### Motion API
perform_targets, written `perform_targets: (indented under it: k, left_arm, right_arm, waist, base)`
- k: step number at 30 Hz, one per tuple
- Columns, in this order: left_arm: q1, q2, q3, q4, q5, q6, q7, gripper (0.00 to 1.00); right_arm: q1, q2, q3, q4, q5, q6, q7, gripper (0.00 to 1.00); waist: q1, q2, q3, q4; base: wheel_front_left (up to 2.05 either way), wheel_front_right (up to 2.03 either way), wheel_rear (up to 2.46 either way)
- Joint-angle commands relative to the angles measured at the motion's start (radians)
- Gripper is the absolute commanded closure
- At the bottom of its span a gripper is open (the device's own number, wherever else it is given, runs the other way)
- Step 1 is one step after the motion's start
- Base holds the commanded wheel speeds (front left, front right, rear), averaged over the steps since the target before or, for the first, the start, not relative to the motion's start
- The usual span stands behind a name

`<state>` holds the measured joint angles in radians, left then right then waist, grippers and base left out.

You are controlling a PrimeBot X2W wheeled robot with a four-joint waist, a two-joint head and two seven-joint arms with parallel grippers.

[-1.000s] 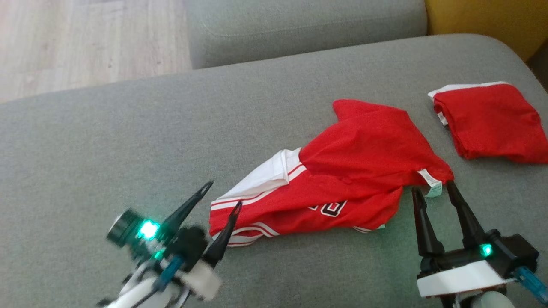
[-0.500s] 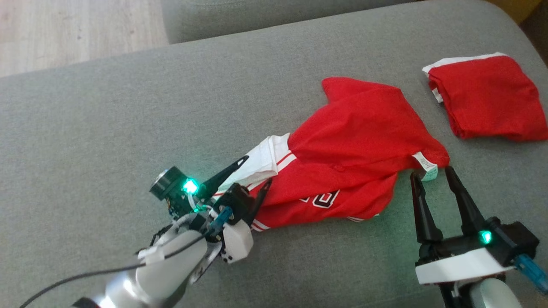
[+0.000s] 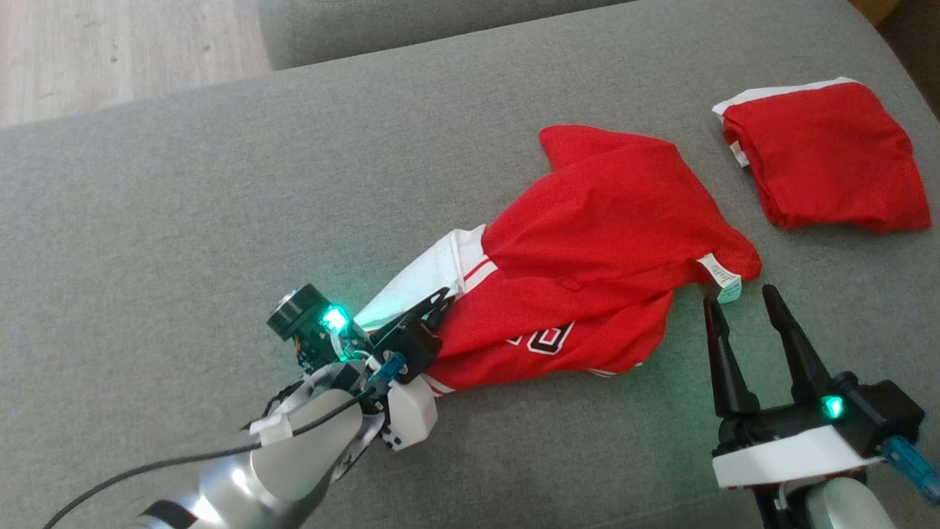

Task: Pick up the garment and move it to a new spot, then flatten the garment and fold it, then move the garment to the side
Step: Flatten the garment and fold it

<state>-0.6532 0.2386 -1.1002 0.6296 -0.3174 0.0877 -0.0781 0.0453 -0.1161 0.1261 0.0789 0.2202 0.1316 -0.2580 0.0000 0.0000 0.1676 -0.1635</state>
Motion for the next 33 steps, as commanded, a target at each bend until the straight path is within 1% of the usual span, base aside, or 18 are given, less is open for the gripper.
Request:
perform_targets:
  k: [1,4,6,8,11,14,17,20,25,29,33]
  left_arm:
    - [-0.060,0.007,0.025,-0.017,-0.005,0.003,-0.013,1.00]
    - [-0.064,0.010,0.032,-0.025,-0.003,0.017,-0.044,1.00]
    - [-0.069,0.025,0.043,-0.044,0.000,0.034,-0.069,1.00]
    - [-0.072,0.050,0.059,-0.074,-0.001,0.050,-0.088,1.00]
    - [-0.078,0.102,0.088,-0.135,-0.002,0.075,-0.110,1.00]
    - [-0.083,0.159,0.112,-0.198,0.000,0.096,-0.118,1.00]
    - [-0.083,0.205,0.128,-0.249,0.000,0.112,-0.111,1.00]
    - [-0.082,0.236,0.137,-0.287,0.005,0.129,-0.106,1.00]
    - [-0.083,0.267,0.140,-0.318,0.016,0.148,-0.097,1.00]
    - [-0.085,0.279,0.140,-0.329,0.020,0.158,-0.093,1.00]
    - [-0.085,0.281,0.136,-0.336,0.021,0.160,-0.093,1.00]
  right_arm:
    - [-0.031,-0.012,0.016,-0.026,0.003,-0.001,-0.004,0.00]
    - [-0.028,-0.016,0.011,-0.027,0.000,-0.001,-0.004,0.00]
    - [-0.029,-0.024,0.008,-0.026,0.000,-0.001,-0.004,0.00]
    - [-0.034,-0.037,0.001,-0.023,0.000,-0.001,-0.004,0.00]
    - [-0.047,-0.058,-0.022,0.001,0.006,-0.001,-0.004,0.00]
    - [-0.074,-0.066,-0.077,0.070,0.022,-0.001,-0.004,0.00]
    - [-0.120,-0.061,-0.134,0.190,0.066,-0.001,0.003,0.00]
    - [-0.186,-0.080,-0.154,0.295,0.118,-0.001,0.058,0.00]
    - [-0.272,-0.120,-0.174,0.400,0.217,-0.001,0.160,0.00]
    - [-0.309,-0.152,-0.162,0.450,0.257,-0.001,0.212,0.00]
    - [-0.323,-0.169,-0.141,0.489,0.290,-0.001,0.258,0.00]
  waist:
    - [0.0000,0.0000,-0.003,0.004]
    - [0.0000,0.0000,-0.006,0.016]
    - [0.0000,0.0000,-0.004,0.026]
    - [0.0000,0.0000,0.003,0.038]
    - [0.0000,0.0000,0.013,0.055]
    - [0.0000,0.0000,0.020,0.066]
    - [0.0000,0.0000,0.028,0.074]
    - [0.0000,0.0000,0.037,0.084]
    - [0.0000,0.0000,0.055,0.101]
    - [0.0000,0.0000,0.064,0.114]
    - [0.0000,0.0000,0.066,0.129]
  base:
    - [0.00,0.00,0.00]
    - [0.00,0.00,0.00]
    - [0.00,0.00,0.00]
    - [0.00,0.00,0.00]
    - [0.00,0.00,0.00]
    - [0.00,0.00,0.00]
    - [0.00,0.00,0.00]
    - [0.00,0.00,0.00]
    - [0.00,0.00,0.00]
    - [0.00,0.00,0.00]
    - [0.00,0.00,0.00]
